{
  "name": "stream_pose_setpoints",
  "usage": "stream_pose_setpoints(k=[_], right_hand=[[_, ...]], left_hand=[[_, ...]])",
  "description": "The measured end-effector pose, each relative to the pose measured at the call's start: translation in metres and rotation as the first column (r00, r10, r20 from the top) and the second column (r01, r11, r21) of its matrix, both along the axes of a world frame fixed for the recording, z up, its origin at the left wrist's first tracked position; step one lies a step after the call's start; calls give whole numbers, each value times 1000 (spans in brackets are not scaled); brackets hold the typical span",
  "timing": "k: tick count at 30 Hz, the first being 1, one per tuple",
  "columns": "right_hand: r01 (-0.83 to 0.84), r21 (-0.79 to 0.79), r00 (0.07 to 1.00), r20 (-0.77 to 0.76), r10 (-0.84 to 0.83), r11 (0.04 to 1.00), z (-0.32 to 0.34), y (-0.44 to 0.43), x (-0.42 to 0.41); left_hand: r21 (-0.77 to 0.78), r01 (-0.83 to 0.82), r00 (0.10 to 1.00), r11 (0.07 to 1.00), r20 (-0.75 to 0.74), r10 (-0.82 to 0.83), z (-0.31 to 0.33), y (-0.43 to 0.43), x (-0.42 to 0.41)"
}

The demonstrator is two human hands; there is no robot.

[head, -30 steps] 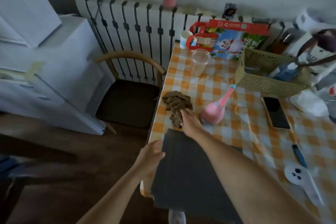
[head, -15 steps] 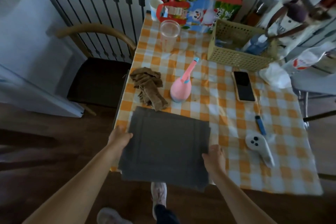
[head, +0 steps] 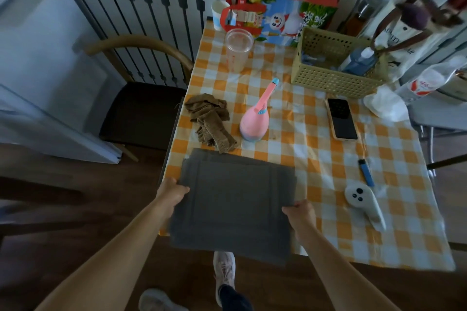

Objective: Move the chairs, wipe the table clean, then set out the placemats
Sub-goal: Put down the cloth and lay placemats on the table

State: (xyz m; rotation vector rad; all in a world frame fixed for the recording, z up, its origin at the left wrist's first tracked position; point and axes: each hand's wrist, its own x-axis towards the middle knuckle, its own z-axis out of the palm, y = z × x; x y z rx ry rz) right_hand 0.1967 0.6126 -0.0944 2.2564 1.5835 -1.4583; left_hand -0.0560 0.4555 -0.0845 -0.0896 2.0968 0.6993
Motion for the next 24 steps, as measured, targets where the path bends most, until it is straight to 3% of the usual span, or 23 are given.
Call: stream_pose_setpoints(k=[5,8,10,14,17,21,24], right_hand=[[16,-34,999,-39,-18,999,-1,-2,2],[58,-87,996,-69,-64,995,0,-4,4],[24,-95,996,-78,-31,995,1,-6,6],[-112,14,987,-112,113,994,5,-19,3],[-244,195,960,-90,265,950,18,-29,-6],[-353,383,909,-78,410,854,47,-42,-49],[-368,402,873,-161,460,839,66,-54,-102]], left_hand=[[63,-51,999,997,-1,51,0,-1,7],[113,-106,991,988,92,96,-1,-6,9],[152,-58,989,987,146,36,-4,-9,12],[230,98,994,968,18,-105,0,-14,20],[241,142,989,960,-78,-126,10,-30,15],[328,7,990,945,-138,41,34,-67,-8],[440,-161,961,883,-134,242,64,-99,-30]])
